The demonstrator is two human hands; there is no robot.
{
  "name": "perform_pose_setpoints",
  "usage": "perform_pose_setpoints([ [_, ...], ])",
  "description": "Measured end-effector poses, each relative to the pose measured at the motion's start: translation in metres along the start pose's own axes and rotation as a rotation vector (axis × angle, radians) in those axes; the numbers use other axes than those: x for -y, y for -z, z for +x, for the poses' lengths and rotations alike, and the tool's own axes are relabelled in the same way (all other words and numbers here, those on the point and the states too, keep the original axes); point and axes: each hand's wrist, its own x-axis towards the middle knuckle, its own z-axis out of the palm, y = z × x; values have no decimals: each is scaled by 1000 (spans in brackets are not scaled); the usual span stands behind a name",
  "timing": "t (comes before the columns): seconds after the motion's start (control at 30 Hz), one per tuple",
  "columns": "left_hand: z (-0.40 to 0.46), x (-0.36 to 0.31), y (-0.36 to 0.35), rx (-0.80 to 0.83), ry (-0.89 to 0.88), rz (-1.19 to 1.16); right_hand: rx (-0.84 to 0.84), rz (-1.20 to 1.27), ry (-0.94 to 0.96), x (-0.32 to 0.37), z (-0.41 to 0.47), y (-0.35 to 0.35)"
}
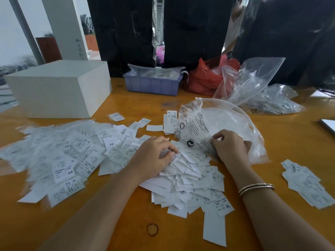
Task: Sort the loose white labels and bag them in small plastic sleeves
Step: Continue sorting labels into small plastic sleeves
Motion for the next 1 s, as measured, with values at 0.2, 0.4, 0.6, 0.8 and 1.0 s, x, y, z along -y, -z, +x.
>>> perform_pose_setpoints([
  [0.2,0,0,0,-1,-4,0,-89,63,-15,-1,0,0],
  [0.4,2,-3,3,-63,-26,-66,-262,585,148,10,-7,11],
  [0.6,4,-6,7,2,96,-352,209,932,388,31,-33,15],
  [0.8,6,-8,5,-34,154,-520,373,829,501,39,-38,15],
  [1.0,9,-3,7,-213,268,-746,368,664,503,30,-36,14],
])
